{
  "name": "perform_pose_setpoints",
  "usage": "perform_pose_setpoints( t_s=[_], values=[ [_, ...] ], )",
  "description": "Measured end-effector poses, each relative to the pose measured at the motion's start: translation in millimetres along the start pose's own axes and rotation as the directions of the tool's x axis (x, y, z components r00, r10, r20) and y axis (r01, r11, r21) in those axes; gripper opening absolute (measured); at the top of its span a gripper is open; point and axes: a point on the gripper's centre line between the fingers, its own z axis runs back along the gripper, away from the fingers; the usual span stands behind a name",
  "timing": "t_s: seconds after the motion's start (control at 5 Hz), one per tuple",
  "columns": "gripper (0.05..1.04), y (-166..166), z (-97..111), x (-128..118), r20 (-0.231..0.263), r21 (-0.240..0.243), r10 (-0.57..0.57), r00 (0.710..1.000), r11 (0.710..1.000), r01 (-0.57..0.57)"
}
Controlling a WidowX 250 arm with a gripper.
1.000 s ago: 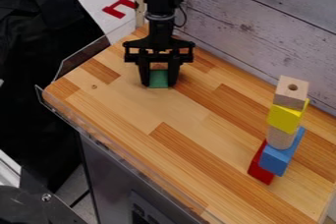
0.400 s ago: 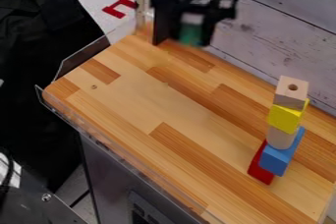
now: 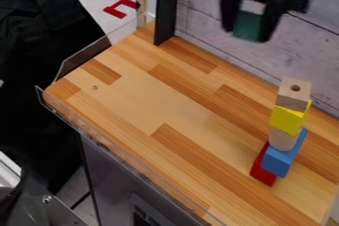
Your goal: Put the green cube on top of the cube with a hole
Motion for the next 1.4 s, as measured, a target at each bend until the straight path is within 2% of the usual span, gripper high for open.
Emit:
perform_pose_setpoints(
  t_s=[0.4, 0.6, 1.2, 1.4],
  values=[
    [0.559, -32.6, 1.1, -13.6, -0.005, 0.004, -0.097, 0.995, 0.995, 0.097],
    [0.558, -42.2, -3.4, -18.1, -0.021, 0.031, -0.114, 0.993, 0.993, 0.115],
    [0.559, -58.4, -3.2, -31.9, -0.035, 0.051, -0.127, 0.991, 0.99, 0.128],
    [0.558, -60.1, -13.2, -32.8, -0.067, 0.066, -0.13, 0.989, 0.989, 0.135]
  ],
)
